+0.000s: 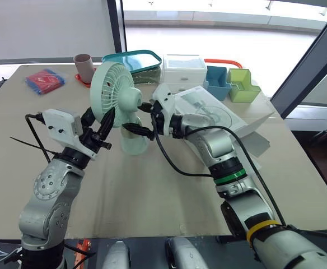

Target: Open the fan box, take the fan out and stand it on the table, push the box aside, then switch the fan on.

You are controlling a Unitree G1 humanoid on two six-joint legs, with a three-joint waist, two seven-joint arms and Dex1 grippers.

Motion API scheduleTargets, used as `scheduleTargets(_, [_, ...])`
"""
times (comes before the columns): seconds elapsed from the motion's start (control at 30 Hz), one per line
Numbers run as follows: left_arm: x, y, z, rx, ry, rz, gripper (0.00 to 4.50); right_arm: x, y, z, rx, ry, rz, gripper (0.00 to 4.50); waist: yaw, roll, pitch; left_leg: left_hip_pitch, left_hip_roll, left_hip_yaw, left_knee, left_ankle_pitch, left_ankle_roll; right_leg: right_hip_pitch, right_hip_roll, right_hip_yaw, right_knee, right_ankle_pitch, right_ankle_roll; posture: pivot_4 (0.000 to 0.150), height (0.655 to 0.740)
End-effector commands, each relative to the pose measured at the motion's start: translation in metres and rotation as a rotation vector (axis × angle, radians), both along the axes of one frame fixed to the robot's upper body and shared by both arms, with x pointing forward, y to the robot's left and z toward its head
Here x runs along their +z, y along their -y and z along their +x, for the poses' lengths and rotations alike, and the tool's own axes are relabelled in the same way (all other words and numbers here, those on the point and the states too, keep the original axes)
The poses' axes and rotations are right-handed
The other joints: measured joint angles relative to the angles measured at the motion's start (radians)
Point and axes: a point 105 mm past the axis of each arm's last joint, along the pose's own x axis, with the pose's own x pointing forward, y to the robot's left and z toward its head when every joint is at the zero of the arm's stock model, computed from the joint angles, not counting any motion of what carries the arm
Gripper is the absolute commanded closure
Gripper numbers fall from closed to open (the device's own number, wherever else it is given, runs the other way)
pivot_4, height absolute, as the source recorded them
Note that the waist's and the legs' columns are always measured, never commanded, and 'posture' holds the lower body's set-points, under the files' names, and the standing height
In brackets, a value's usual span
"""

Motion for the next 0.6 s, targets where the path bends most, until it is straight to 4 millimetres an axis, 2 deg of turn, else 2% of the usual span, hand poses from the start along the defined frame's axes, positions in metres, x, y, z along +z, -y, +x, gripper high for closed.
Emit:
scheduleTargets(0.03, [0.024,0.002,-0.009,-0.007,0.118,-0.001,2.89,0.013,-0.006,0.000,0.001,0.035,0.004,1.83,0.001,0.000,0.000,0.000,0.000,0.000,0.000,0.000,0.000,0.000,0.000,0.000,0.000,0.000,0.000,0.150,0.7400])
scheduleTargets(0.13, [0.024,0.002,-0.010,-0.008,0.121,0.001,2.89,0.009,-0.007,0.001,-0.005,0.030,-0.016,3.27,0.001,0.000,0.000,0.000,0.000,0.000,0.000,0.000,0.000,0.000,0.000,0.000,0.000,0.000,0.000,0.150,0.7400])
scheduleTargets(0.2, [0.025,0.001,-0.010,-0.006,0.123,0.003,2.89,0.007,-0.008,-0.001,0.009,0.033,-0.028,4.01,0.001,0.000,0.000,0.000,0.000,0.000,0.000,0.000,0.000,0.000,0.000,0.000,0.000,0.000,0.000,0.150,0.7400])
scheduleTargets(0.23, [0.025,0.002,-0.010,-0.006,0.125,0.002,2.89,0.006,-0.008,-0.002,0.014,0.032,-0.031,4.13,0.001,0.000,0.000,-0.001,0.000,0.000,0.000,0.000,0.000,-0.001,0.000,0.000,0.000,0.000,0.000,0.150,0.7400])
scheduleTargets(0.6, [0.025,0.000,-0.010,-0.003,0.122,0.006,2.89,0.001,-0.008,-0.005,0.017,0.036,-0.034,4.13,0.000,0.000,0.000,-0.001,0.000,0.000,0.000,0.000,0.000,-0.001,0.000,0.000,0.000,0.000,0.000,0.150,0.7400])
